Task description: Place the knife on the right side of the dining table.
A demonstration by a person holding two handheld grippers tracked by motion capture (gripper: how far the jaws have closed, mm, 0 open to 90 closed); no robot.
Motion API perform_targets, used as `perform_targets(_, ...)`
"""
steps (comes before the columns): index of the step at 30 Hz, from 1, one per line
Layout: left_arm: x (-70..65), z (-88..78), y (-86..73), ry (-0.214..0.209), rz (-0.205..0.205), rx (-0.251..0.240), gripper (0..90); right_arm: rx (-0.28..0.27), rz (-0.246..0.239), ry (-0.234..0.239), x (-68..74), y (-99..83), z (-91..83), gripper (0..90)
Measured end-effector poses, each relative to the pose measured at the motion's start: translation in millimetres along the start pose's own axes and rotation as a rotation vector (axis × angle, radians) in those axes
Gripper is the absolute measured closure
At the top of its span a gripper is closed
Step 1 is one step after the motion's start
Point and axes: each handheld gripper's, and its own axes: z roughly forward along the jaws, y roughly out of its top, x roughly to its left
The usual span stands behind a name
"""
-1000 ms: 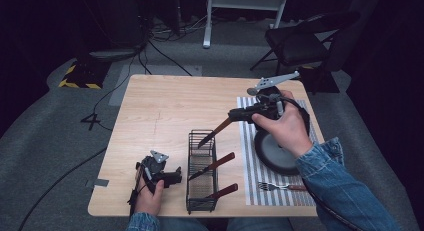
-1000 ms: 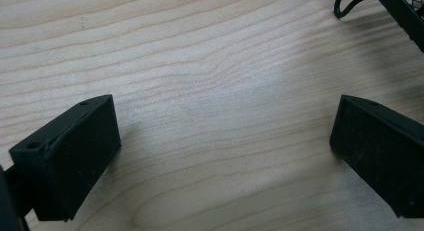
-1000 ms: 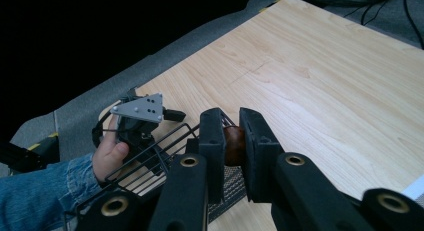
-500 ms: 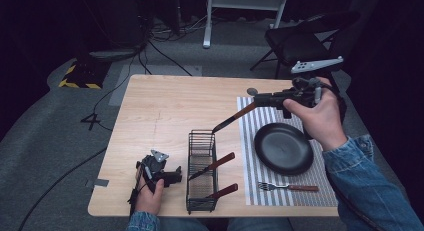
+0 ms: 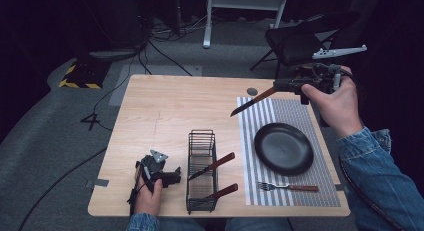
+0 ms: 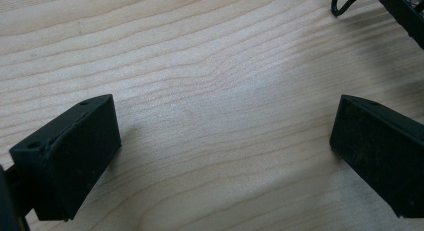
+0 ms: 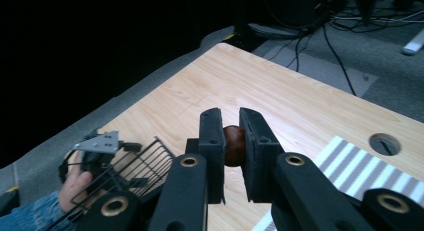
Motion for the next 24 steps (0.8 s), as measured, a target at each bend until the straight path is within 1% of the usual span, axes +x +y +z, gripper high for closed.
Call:
perform_targets(1,0.0,0.0,0.0,0.0,0.0,0.0,0.0,-0.001,0.005,-0.005,-3.5,-0.1,0.3,81.1)
perform_targets(2,0.0,0.0,0.0,0.0,0.0,0.0,0.0,-0.001,0.005,-0.005,-3.5,-0.1,0.3,81.1)
perform_targets(6,0.1,0.0,0.0,0.0,0.0,0.0,0.0,0.002,0.027,-0.035,-22.8,-1.2,2.6,81.1)
perform_targets(7,0.1,0.0,0.0,0.0,0.0,0.0,0.0,0.002,0.027,-0.035,-22.8,-1.2,2.6,81.1)
perform_targets(8,0.0,0.0,0.0,0.0,0.0,0.0,0.0,0.003,0.034,-0.049,-31.2,-1.6,4.2,81.2)
perform_targets(17,0.0,-0.2,-0.2,0.001,-0.001,0.0,0.0,0.016,0.082,-0.101,-72.4,-8.7,17.6,81.1)
perform_targets(24,-0.2,0.0,-0.2,0.001,-0.004,-0.002,0.0,0.038,0.11,-0.142,-97.6,-18.2,30.8,81.1)
